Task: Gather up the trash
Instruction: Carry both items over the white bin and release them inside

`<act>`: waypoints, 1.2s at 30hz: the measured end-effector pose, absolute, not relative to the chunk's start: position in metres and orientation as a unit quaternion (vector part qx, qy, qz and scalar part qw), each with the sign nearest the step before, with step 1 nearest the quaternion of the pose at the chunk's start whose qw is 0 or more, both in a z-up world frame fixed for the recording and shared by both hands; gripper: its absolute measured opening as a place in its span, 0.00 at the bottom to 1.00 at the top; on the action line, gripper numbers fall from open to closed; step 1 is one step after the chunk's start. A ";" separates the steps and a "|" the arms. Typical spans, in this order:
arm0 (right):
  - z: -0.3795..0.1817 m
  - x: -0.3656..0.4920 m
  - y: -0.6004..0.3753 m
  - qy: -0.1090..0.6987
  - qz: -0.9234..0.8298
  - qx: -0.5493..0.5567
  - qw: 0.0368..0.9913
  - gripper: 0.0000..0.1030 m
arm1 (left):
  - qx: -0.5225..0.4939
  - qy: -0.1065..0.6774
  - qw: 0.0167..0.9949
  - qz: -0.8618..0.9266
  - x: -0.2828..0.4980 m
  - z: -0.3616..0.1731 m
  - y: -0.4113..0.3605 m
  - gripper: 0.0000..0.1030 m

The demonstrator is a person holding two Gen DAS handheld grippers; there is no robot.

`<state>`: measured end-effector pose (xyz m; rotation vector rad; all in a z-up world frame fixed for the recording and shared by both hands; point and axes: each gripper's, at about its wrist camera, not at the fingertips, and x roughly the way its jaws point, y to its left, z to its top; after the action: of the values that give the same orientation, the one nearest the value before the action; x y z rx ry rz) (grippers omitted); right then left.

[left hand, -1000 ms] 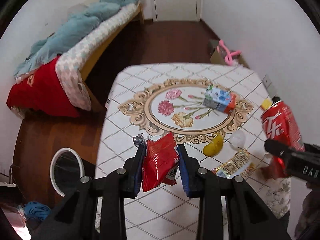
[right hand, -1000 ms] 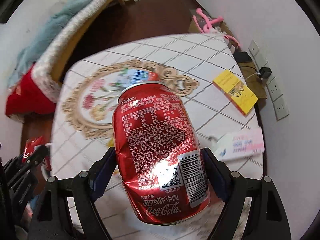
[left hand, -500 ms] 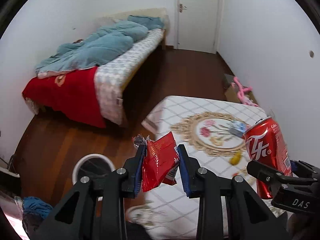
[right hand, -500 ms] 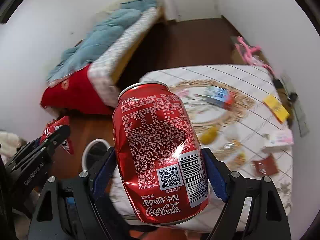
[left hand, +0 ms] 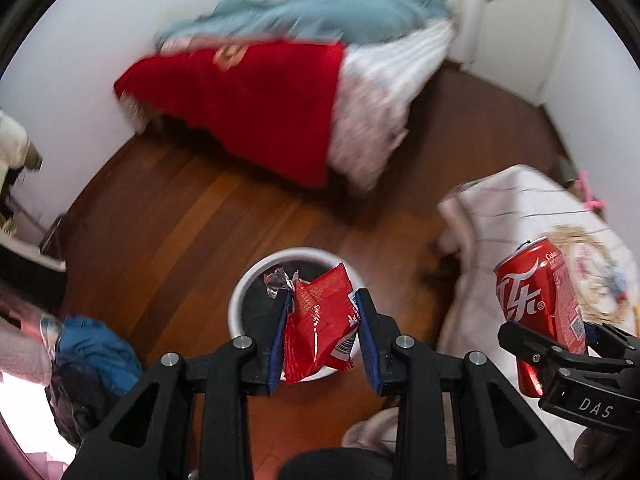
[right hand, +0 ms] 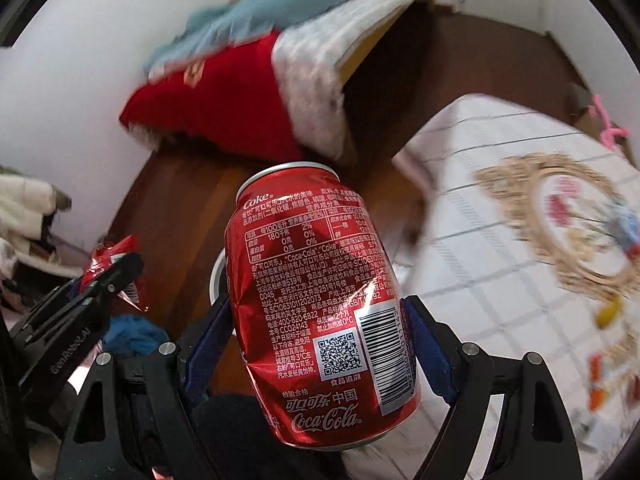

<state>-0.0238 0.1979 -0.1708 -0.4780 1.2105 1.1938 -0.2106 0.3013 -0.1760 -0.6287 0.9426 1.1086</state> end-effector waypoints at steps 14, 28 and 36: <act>-0.358 -0.082 0.351 0.606 0.486 -0.333 0.534 0.83 | -0.403 0.514 0.621 0.434 -0.249 -0.325 0.400 0.31; -0.418 -0.096 0.396 0.629 0.474 -0.399 0.470 0.85 | -0.437 0.526 0.586 0.435 -0.278 -0.347 0.410 0.94; -0.398 -0.094 0.388 0.607 0.478 -0.411 0.483 1.00 | -0.424 0.510 0.586 0.467 -0.291 -0.325 0.390 0.95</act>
<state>-0.0941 0.3878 -0.3984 -1.0024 1.4794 1.1635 -0.2913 0.3899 -0.3246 -0.9891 1.1884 1.0880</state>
